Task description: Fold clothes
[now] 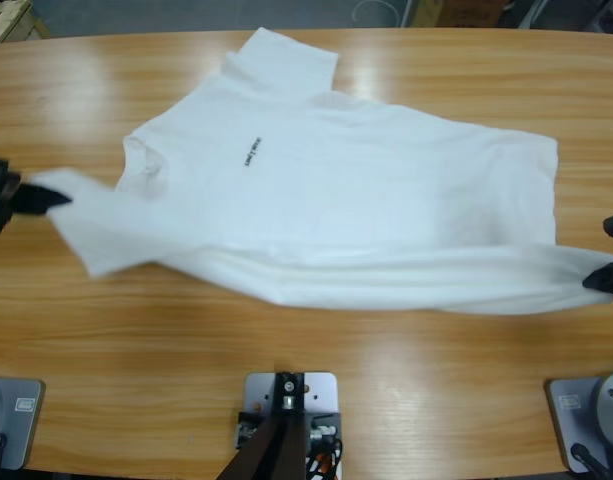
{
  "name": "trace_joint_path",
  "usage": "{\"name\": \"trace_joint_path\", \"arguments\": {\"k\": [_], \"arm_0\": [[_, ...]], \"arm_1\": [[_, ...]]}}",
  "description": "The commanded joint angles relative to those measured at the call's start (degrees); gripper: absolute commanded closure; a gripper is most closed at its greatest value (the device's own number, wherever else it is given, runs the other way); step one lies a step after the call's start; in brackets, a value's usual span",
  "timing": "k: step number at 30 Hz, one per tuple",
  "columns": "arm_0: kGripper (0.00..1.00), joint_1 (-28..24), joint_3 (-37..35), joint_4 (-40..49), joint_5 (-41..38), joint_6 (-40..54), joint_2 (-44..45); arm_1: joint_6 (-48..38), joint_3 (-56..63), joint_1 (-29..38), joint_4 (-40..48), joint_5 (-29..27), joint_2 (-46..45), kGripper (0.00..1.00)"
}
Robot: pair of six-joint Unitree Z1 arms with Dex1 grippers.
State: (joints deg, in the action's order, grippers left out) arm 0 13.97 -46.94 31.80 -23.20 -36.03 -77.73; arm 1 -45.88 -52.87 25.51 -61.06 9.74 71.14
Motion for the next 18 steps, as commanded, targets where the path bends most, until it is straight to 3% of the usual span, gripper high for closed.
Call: {"name": "trace_joint_path", "arguments": {"k": [1, 8, 18], "arm_0": [[1.0, 0.5, -13.7, 1.4, -1.6, 3.1, -18.7], [1.0, 2.1, -24.8, 6.4, -2.7, 6.3, -29.6], [1.0, 2.0, -31.2, 10.1, -3.4, 8.9, -38.7]], "arm_1": [[-2.0, 3.1, 0.6, 0.1, 0.7, -0.6, 1.0], [-2.6, 3.6, 0.6, 0.9, 0.6, 0.8, 1.0], [-2.6, 2.9, 0.6, 2.4, 0.5, 4.2, 1.0]]}}
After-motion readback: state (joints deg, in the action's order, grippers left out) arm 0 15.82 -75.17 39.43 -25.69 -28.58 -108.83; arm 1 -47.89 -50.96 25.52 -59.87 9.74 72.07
